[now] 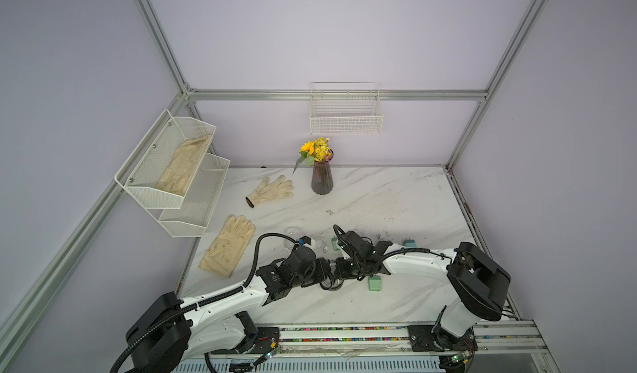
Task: Pack away charging kits
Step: Place the charging cable in the storage bag.
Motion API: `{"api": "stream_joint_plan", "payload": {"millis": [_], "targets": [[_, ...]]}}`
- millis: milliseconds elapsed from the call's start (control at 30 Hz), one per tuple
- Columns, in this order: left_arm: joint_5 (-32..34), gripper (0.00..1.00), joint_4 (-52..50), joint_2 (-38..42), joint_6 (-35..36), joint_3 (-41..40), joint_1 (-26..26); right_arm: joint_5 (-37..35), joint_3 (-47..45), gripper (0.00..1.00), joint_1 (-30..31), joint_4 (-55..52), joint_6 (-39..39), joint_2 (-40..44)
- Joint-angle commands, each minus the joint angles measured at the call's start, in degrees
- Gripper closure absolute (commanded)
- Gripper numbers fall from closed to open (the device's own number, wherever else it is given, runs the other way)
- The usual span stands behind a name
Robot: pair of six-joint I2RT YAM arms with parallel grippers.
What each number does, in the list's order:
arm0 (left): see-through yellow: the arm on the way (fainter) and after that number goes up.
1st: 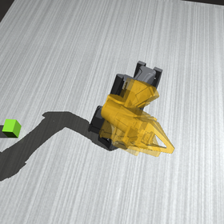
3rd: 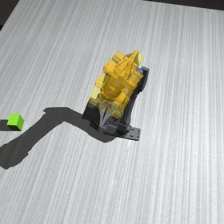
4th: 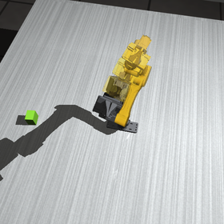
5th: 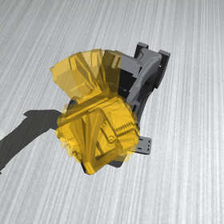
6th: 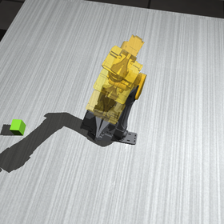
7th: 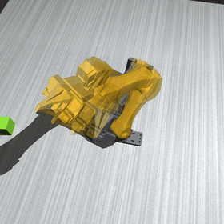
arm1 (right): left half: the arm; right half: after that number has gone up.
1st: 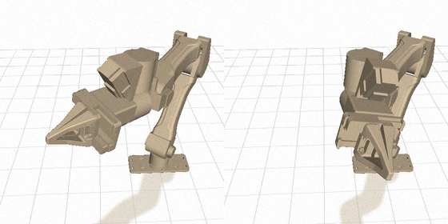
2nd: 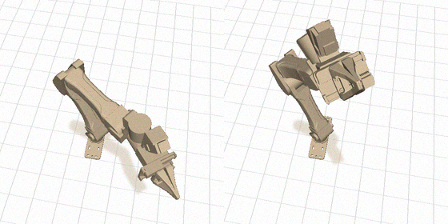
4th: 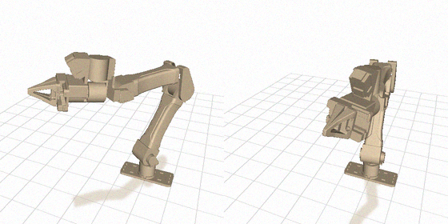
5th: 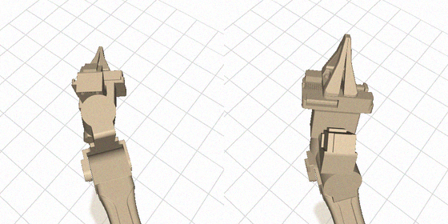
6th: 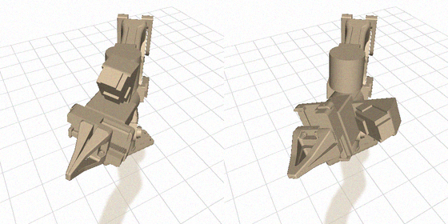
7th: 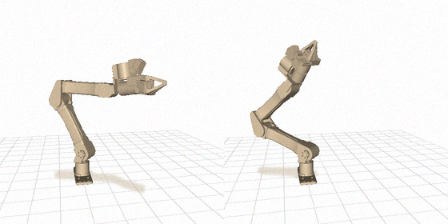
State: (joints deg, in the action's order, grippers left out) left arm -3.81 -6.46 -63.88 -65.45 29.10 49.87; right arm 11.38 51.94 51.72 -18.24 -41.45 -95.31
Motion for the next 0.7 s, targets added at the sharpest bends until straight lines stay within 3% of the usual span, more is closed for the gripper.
{"api": "stream_joint_plan", "payload": {"millis": [0, 267, 400, 667], "targets": [[1.4, 1.0, 1.7, 0.0, -0.3, -1.8, -0.4, -1.7, -0.1, 1.0, -0.1, -1.6, 1.5, -0.4], [1.3, 1.0, 3.1, -2.5, 1.2, -1.3, -0.4, -7.7, 0.2, 1.0, -0.1, -6.6, 0.7, 2.7], [0.5, 1.0, 4.2, -4.3, 1.8, -0.3, -0.3, -4.5, 0.1, 1.0, -0.1, -4.0, 1.9, 0.8], [0.9, 1.0, 3.3, -5.5, 2.4, 1.3, -0.4, -4.1, 1.9, 0.66, -0.1, -5.3, -0.2, 5.1]]}}
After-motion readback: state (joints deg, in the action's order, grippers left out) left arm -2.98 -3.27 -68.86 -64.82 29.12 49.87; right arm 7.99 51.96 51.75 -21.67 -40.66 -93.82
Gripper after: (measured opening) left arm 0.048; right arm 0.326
